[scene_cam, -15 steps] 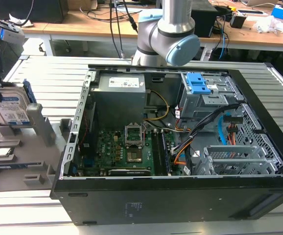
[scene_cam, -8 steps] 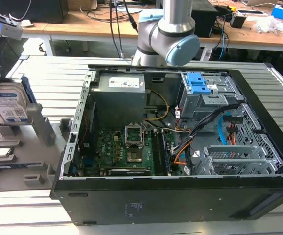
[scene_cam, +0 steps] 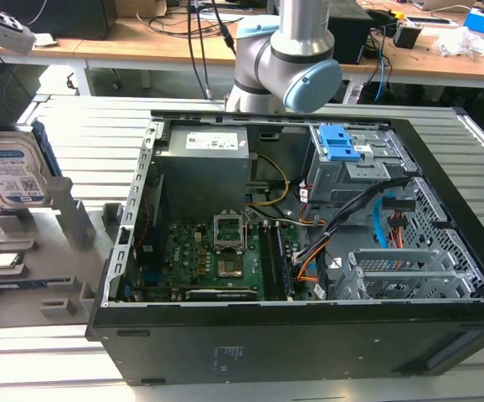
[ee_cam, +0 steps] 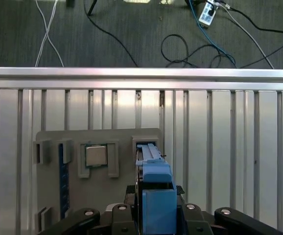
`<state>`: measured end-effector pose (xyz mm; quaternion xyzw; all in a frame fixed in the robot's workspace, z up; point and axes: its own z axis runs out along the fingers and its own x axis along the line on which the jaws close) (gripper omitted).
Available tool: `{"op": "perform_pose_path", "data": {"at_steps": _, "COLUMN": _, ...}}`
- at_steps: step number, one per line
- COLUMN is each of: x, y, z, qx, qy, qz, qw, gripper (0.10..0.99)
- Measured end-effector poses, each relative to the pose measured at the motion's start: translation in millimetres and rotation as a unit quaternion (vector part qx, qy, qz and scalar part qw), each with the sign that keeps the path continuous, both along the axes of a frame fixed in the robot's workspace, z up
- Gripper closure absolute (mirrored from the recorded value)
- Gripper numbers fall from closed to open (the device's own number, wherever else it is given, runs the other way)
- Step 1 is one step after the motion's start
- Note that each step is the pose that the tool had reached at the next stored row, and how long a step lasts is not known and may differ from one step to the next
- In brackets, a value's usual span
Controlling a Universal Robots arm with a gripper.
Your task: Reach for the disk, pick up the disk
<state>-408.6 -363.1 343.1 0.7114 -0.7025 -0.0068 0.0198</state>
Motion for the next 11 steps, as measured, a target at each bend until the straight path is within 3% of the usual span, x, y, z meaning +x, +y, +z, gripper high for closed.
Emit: {"op": "perform_pose_path", "data": {"at_steps": 11, "x": 0.0, "y": 0.0, "z": 20.2, "qx": 0.0000, "qy": 0.0000, "qz": 0.000, "qw": 1.0000, "gripper": 0.722}}
